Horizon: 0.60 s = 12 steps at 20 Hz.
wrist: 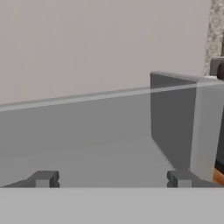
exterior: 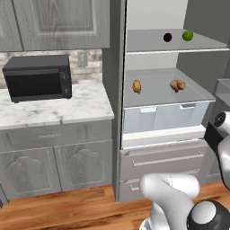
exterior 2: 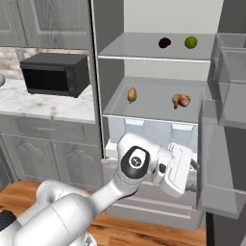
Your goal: Gather the lime and eggplant from the fridge and place them on a tray on the dining counter. Then gather the chicken drumsticks from the fridge and place them on the other tray.
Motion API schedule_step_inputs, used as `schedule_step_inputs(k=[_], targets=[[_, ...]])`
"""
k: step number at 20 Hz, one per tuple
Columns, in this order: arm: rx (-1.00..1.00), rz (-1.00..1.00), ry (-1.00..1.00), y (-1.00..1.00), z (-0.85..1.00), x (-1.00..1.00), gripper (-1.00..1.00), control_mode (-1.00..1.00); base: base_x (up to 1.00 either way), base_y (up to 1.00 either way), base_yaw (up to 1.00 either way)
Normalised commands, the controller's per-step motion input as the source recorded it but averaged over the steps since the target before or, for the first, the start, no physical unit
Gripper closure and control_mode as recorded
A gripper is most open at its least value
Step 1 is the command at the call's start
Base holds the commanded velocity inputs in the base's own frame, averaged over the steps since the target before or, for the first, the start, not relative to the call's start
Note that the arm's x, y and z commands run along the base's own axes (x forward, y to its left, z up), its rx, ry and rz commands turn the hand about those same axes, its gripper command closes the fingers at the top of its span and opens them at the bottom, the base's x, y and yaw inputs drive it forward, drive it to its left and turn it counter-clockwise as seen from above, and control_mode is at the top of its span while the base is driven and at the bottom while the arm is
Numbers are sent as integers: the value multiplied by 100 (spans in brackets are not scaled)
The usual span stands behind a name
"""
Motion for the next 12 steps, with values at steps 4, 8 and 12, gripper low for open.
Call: schedule_step_inputs(k=[4, 8, 12], targets=[[0, 3, 0, -32, 0, 5, -100, -100, 0, 0, 0], [0, 4, 0, -26, 0, 9, -100, -100, 0, 0, 0], [0, 4, 0, -23, 0, 10, -100, -100, 0, 0, 0]])
